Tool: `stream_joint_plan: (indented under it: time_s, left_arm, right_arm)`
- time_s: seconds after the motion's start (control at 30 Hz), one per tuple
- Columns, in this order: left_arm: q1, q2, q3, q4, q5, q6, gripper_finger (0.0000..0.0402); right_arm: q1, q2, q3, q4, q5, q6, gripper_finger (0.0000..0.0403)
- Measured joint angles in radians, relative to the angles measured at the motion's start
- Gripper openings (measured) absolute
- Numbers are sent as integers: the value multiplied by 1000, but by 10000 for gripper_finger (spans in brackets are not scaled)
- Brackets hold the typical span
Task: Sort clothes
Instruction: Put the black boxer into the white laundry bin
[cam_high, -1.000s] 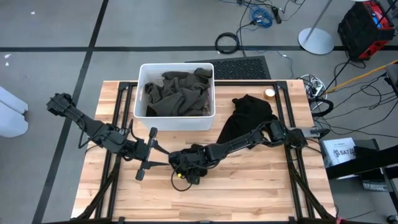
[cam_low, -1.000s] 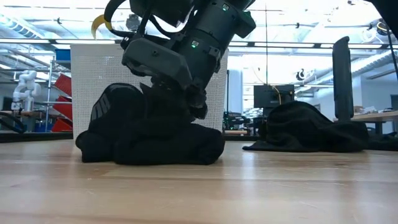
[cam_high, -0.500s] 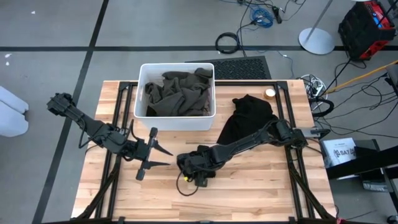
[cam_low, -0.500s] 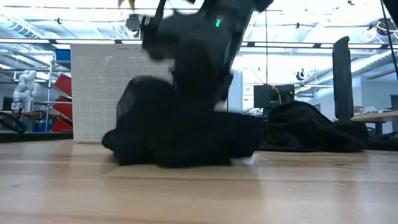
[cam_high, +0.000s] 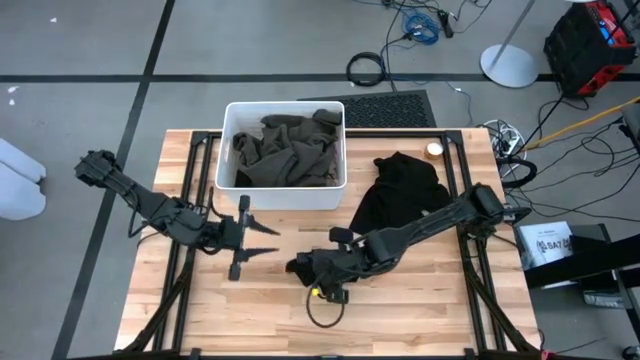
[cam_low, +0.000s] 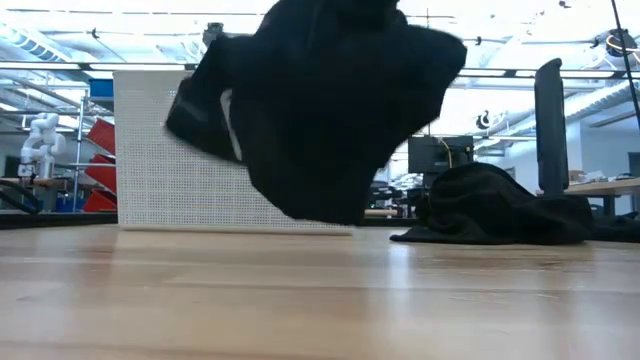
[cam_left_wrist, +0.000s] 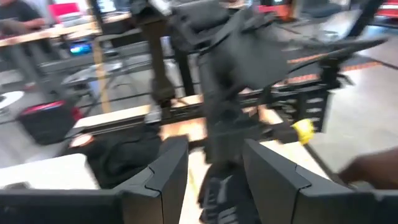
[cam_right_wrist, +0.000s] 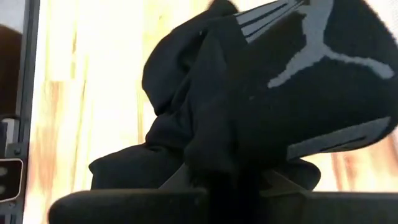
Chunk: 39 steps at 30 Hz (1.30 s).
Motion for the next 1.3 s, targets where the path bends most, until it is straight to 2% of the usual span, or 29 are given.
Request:
stream_joint_plan:
  time_s: [0.17,0.4,0.53,0.7,0.77,0.9,1.1,1.3]
  left_arm:
    - [17,0,0,0,-113,-33,164]
    - [18,14,0,-54,-124,-61,164]
    - [18,41,0,-60,-37,-82,164]
    - [18,71,0,-60,124,-88,164]
    - [17,77,0,-55,140,-87,164]
    - [22,79,0,-47,101,-80,164]
    - [22,76,0,-42,15,-60,164]
    - [22,76,0,-51,-22,-51,164]
  right_arm:
    - [35,-55,1,-20,49,19,11]
    - [64,-111,1,-25,54,30,11]
    - [75,-131,2,-28,81,41,11]
    - [86,-158,2,-28,103,39,11]
    - [87,-161,2,-26,115,31,11]
    - [78,-186,2,-6,143,-18,11]
    - [19,-270,2,47,241,-145,11]
    - [-123,-364,3,145,284,-305,11]
